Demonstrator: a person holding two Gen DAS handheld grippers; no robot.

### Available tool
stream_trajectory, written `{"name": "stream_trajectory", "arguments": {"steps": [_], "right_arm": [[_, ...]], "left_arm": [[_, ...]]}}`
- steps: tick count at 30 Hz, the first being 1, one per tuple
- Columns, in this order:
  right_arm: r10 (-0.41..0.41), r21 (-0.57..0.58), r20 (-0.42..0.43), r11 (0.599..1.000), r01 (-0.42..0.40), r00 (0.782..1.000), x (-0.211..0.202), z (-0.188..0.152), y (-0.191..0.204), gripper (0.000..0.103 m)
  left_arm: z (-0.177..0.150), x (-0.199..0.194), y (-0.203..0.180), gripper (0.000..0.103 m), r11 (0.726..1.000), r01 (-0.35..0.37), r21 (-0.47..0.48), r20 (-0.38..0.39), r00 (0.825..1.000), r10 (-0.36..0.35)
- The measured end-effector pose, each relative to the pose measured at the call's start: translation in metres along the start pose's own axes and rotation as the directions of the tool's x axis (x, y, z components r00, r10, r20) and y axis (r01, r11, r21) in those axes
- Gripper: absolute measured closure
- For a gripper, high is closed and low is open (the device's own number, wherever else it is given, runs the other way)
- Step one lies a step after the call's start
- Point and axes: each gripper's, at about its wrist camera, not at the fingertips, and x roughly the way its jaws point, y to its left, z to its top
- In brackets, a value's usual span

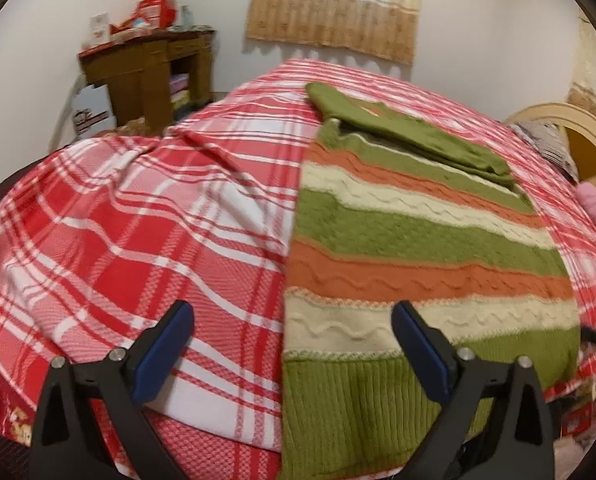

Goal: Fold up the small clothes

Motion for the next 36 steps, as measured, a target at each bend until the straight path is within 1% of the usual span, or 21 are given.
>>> {"name": "stream_trajectory", "arguments": {"steps": [1, 2, 3, 4, 5, 6, 8, 10, 12, 16, 18, 20, 21, 22, 23, 24, 25, 29, 31, 33, 36], "right_arm": [[0.011, 0.000, -0.015, 1.000, -0.011, 1.000, 0.002, -0.005, 0.001, 0.039], [0.011, -0.010, -0.020, 1.000, -0.011, 1.000, 0.002, -0.010, 0.002, 0.039], [0.003, -0.025, -0.022, 1.000, -0.004, 1.000, 0.002, -0.013, 0.005, 0.039], [-0.002, -0.034, -0.023, 0.999, 0.001, 1.000, 0.002, -0.014, 0.006, 0.039], [0.001, -0.038, -0.030, 0.999, -0.002, 1.000, 0.003, -0.015, 0.008, 0.039], [0.009, -0.036, -0.035, 0.999, -0.010, 0.999, 0.004, -0.016, 0.008, 0.039], [0.030, -0.028, -0.052, 0.999, -0.032, 0.998, 0.006, -0.017, 0.010, 0.039], [0.043, -0.050, -0.076, 0.998, -0.047, 0.996, 0.008, -0.017, 0.015, 0.039], [0.064, -0.057, -0.092, 0.996, -0.069, 0.994, 0.010, -0.019, 0.018, 0.039], [0.147, 0.017, -0.119, 0.989, -0.146, 0.982, 0.017, -0.024, 0.008, 0.039], [0.170, 0.038, -0.120, 0.985, -0.167, 0.978, 0.018, -0.026, 0.006, 0.039], [0.182, 0.048, -0.116, 0.983, -0.178, 0.976, 0.018, -0.027, 0.006, 0.040], [0.178, 0.053, -0.111, 0.983, -0.173, 0.978, 0.020, -0.027, 0.005, 0.044], [0.176, 0.056, -0.108, 0.984, -0.171, 0.978, 0.021, -0.027, 0.006, 0.048], [0.175, 0.060, -0.102, 0.984, -0.170, 0.979, 0.022, -0.028, 0.004, 0.061], [0.175, 0.063, -0.094, 0.983, -0.170, 0.980, 0.022, -0.028, 0.003, 0.086], [0.178, 0.069, -0.094, 0.983, -0.172, 0.979, 0.023, -0.027, 0.002, 0.092], [0.212, 0.079, -0.098, 0.976, -0.205, 0.972, 0.022, -0.023, 0.006, 0.092], [0.280, 0.092, -0.072, 0.958, -0.273, 0.957, 0.014, -0.015, 0.010, 0.093], [0.342, 0.089, -0.024, 0.937, -0.339, 0.939, 0.004, 0.003, 0.016, 0.093], [0.372, 0.059, 0.034, 0.926, -0.373, 0.928, 0.000, 0.038, 0.023, 0.093]], "left_arm": [[0.000, 0.002, 0.000, 0.016, 0.998, 0.062, -0.009, -0.026, 0.998, -0.063], [-0.002, 0.003, 0.001, 0.020, 0.995, 0.096, -0.015, -0.046, 0.994, -0.096], [-0.002, 0.005, 0.001, 0.029, 0.995, 0.095, -0.013, -0.056, 0.994, -0.096], [-0.005, 0.006, 0.001, 0.036, 0.997, 0.078, 0.002, -0.055, 0.995, -0.078], [-0.008, 0.008, 0.000, 0.040, 0.998, 0.055, 0.021, -0.053, 0.997, -0.054], [-0.009, 0.011, 0.000, 0.047, 0.999, 0.042, 0.029, -0.060, 0.997, -0.040], [-0.010, 0.011, -0.001, 0.049, 0.998, 0.056, 0.039, -0.069, 0.996, -0.053], [-0.011, 0.008, -0.005, 0.049, 0.990, 0.129, 0.054, -0.092, 0.988, -0.124], [-0.014, 0.006, -0.013, 0.049, 0.984, 0.162, 0.078, -0.105, 0.982, -0.154], [-0.028, 0.013, -0.026, 0.049, 0.986, 0.105, 0.127, -0.110, 0.990, -0.092], [-0.031, 0.015, -0.028, 0.049, 0.986, 0.106, 0.128, -0.120, 0.989, -0.091], [-0.033, 0.013, -0.028, 0.049, 0.987, 0.109, 0.115, -0.106, 0.990, -0.097], [-0.034, 0.012, -0.027, 0.050, 0.987, 0.115, 0.109, -0.103, 0.989, -0.104], [-0.035, 0.010, -0.026, 0.058, 0.988, 0.119, 0.101, -0.097, 0.989, -0.109], [-0.035, 0.010, -0.025, 0.066, 0.989, 0.117, 0.093, -0.093, 0.990, -0.109], [-0.034, 0.010, -0.022, 0.084, 0.990, 0.116, 0.082, -0.092, 0.990, -0.109], [-0.033, 0.009, -0.019, 0.092, 0.991, 0.120, 0.065, -0.093, 0.989, -0.114], [-0.027, 0.007, -0.014, 0.093, 0.991, 0.136, 0.017, -0.094, 0.986, -0.134], [-0.019, 0.000, -0.016, 0.093, 0.986, 0.164, 0.018, -0.082, 0.983, -0.162], [-0.009, -0.006, -0.021, 0.093, 0.983, 0.177, 0.042, -0.066, 0.983, -0.174], [0.014, -0.012, -0.034, 0.093, 0.977, 0.195, 0.083, -0.035, 0.981, -0.193]]}}
